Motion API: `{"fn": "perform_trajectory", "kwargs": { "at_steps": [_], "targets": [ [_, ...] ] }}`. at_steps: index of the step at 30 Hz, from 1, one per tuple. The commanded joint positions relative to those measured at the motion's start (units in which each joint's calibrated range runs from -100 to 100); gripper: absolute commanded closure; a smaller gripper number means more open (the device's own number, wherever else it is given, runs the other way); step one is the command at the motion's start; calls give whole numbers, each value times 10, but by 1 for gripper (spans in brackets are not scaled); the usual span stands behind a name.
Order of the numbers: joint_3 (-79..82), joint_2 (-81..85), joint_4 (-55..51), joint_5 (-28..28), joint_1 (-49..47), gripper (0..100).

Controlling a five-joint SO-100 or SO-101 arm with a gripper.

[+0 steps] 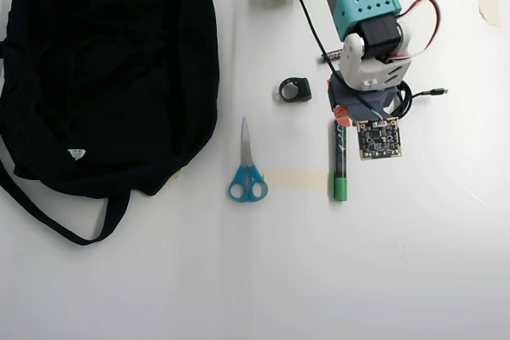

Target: Put the green marker into the black bag

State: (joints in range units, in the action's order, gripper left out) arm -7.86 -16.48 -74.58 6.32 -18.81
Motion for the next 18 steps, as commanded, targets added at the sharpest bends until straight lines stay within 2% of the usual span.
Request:
{"fn": "perform_trajectory", "kwargs": {
  "at_steps": [1, 18],
  "targets": [
    [14, -5, 30, -2, -3, 98],
    [43, -38, 89, -25, -16, 98]
  ]
}}
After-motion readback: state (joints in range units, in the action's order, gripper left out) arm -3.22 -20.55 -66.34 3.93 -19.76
